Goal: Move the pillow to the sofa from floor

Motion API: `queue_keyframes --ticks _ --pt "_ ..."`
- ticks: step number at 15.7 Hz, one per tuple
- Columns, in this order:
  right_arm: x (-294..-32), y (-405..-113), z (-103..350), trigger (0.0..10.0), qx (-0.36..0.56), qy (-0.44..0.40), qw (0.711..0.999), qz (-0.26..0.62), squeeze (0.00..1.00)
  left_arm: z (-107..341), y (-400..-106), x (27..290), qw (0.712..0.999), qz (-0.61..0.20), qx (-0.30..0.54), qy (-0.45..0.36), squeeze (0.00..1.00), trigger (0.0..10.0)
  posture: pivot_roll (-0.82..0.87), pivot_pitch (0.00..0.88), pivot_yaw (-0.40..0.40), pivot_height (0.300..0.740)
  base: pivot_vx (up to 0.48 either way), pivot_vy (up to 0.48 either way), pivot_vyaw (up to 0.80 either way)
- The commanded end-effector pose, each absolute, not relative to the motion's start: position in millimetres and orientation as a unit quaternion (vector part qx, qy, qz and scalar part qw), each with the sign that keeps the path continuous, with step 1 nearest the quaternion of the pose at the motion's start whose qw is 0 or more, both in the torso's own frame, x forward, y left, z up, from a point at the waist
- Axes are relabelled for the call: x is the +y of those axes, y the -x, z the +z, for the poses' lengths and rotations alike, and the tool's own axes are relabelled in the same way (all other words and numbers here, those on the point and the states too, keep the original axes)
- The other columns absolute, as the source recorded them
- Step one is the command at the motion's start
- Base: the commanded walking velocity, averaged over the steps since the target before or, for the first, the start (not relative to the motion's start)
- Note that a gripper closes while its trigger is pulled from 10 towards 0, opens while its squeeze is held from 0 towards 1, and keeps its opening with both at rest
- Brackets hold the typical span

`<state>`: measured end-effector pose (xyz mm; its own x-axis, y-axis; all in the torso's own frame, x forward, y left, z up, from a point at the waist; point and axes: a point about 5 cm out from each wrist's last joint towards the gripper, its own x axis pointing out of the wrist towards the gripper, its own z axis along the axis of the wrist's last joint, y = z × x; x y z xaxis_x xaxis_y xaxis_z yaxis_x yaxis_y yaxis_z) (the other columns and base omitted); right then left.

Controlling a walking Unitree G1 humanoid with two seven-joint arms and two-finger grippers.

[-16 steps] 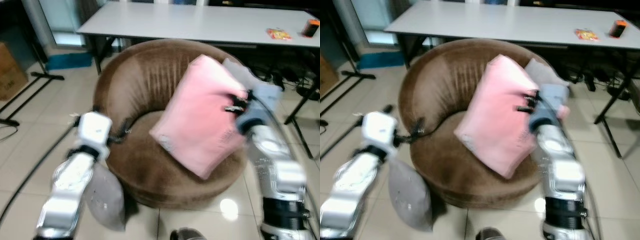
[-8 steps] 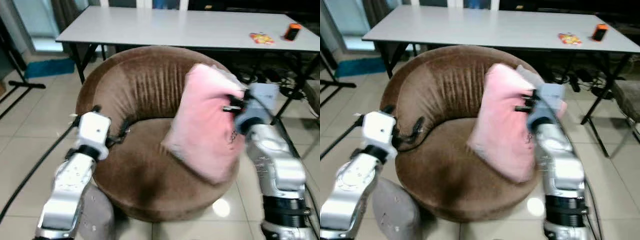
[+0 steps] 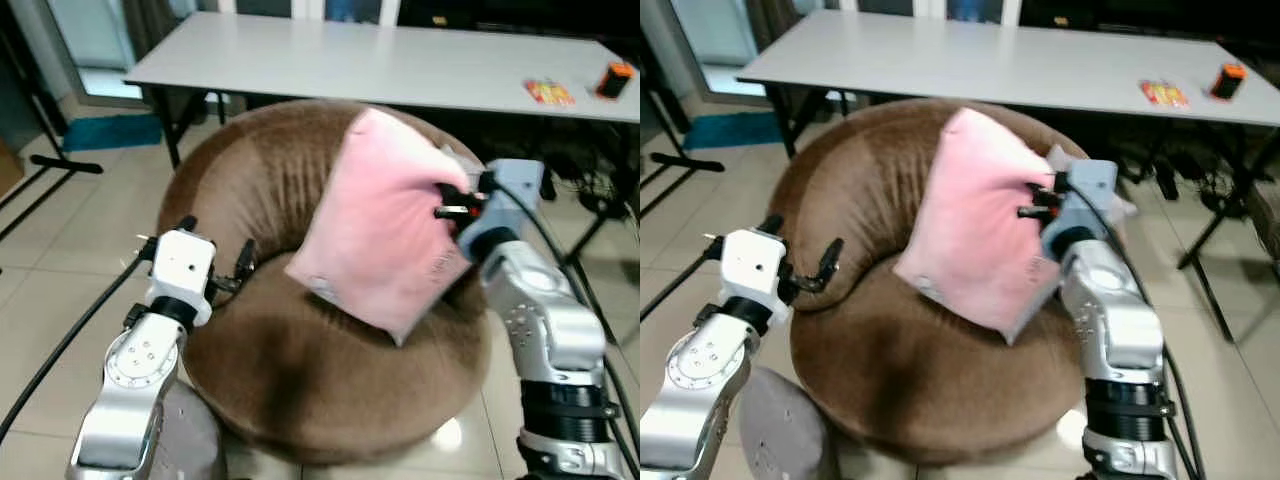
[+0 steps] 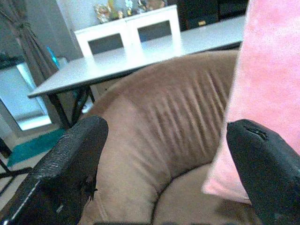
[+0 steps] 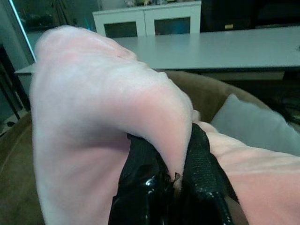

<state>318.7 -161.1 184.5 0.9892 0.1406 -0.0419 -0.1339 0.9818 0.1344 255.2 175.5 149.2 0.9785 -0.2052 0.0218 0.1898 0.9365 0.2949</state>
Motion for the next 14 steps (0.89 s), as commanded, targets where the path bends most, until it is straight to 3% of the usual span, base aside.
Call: queue_keyframes --ticks 1,9,11,14 --pt "-150.9 -320.8 190.9 10.0 0.019 -0.078 0.993 0.091 0.0 149.6 -253.5 177.8 0.982 -0.112 -0.02 -0.152 0.54 10.0 -0.03 0.0 -0.05 0.74 0.0 0.0 0.0" --pt "-105.4 -337.8 159.2 10.0 0.146 -0.116 0.972 0.142 0.0 125.2 -246.0 170.2 0.936 -0.28 0.08 -0.197 0.53 10.0 0.0 0.0 -0.07 0.74 0.0 0.0 0.0" --pt "-93.4 -351.7 154.5 10.0 0.16 -0.149 0.967 0.13 0.0 124.1 -239.3 167.6 0.922 -0.323 0.096 -0.192 0.53 10.0 -0.01 0.0 -0.049 0.74 0.0 0.0 0.0" --pt "-98.1 -372.6 143.5 10.0 0.184 -0.135 0.972 0.062 0.0 123.6 -231.9 166.2 0.906 -0.361 0.109 -0.189 0.53 10.0 0.0 0.0 -0.032 0.74 0.0 0.0 0.0"
